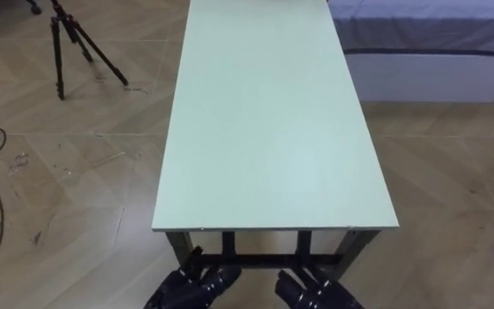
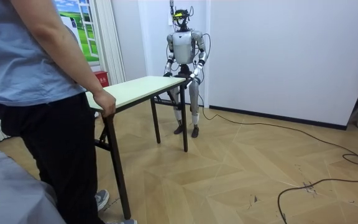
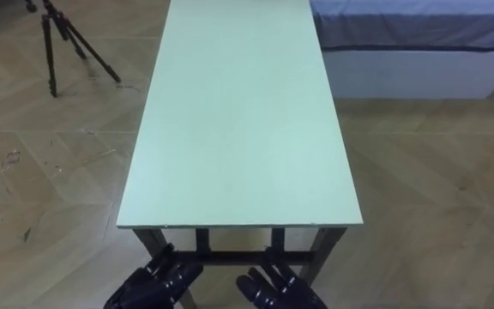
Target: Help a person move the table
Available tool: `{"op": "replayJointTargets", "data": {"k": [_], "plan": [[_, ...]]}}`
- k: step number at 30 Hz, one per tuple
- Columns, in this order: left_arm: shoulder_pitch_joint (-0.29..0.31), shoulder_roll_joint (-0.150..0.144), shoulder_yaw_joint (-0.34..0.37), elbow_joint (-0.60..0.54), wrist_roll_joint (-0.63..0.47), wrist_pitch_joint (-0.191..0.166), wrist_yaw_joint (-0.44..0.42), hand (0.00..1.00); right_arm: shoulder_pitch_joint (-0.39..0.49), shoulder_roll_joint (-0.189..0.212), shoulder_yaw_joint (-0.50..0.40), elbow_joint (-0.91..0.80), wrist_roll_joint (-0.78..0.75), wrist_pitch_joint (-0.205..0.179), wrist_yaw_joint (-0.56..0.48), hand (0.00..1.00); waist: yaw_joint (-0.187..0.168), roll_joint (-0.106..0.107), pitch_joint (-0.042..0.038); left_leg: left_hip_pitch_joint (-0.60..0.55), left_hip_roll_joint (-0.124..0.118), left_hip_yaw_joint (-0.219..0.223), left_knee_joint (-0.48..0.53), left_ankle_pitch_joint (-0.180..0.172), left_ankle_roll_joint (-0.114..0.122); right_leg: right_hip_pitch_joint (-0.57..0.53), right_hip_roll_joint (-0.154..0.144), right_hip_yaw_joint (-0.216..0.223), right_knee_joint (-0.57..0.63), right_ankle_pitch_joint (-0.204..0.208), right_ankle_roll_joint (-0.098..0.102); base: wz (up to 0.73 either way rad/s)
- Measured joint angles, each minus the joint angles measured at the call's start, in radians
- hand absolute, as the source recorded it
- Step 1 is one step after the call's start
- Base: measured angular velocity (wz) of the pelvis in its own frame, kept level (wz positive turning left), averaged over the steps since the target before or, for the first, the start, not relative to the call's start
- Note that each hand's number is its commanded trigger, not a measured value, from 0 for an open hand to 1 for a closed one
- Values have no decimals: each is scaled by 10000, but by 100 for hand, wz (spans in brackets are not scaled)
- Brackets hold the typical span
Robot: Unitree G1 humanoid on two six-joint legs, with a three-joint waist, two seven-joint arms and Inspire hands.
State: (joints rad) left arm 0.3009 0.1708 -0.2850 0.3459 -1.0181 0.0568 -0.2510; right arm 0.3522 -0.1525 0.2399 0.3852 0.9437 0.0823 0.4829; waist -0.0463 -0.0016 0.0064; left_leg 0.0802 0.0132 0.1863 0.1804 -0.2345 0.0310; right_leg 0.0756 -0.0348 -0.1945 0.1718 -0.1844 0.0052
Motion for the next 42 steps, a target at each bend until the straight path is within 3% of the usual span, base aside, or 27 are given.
{"op": "replayJointTargets", "data": {"k": [14, 24, 33, 38, 42], "plan": [[-39, -23, -169, -1196, -969, 158, 17, 0, -399, 20, 208, -432, 1558, 70, 103, 0, -76, 22, 6, -19, 24, -10, -35, 0, 1, -54, 43, -67, 150, 0, -1, 0], [-496, -36, -109, -1235, -2794, 151, 416, 0, -487, -20, 225, -940, 3191, 111, -299, 0, -32, 75, 45, 14, 13, 11, -16, 4, 3, -67, 22, -9, 136, 0, -1, 0], [-607, -49, 89, -1228, -2927, 187, 726, 0, -593, 22, 180, -982, 3932, 150, -686, 0, -7, 136, 91, 5, 14, 6, 29, 6, 4, -55, 25, -40, 141, 0, -1, 0], [-667, -28, 180, -1149, -3055, 350, 742, 0, -595, 9, 120, -1166, 4389, 165, -1125, 0, 9, 200, 123, 57, 15, 7, 18, 7, 4, -16, 26, -23, 143, 0, -1, 0], [-979, -20, 202, -406, -3038, 593, 886, 0, -716, -11, 58, -1148, 4646, 195, -1644, 0, 5, 222, 130, 192, 13, 5, 13, 7, 4, 143, 41, -32, 128, 0, -1, 0]]}}
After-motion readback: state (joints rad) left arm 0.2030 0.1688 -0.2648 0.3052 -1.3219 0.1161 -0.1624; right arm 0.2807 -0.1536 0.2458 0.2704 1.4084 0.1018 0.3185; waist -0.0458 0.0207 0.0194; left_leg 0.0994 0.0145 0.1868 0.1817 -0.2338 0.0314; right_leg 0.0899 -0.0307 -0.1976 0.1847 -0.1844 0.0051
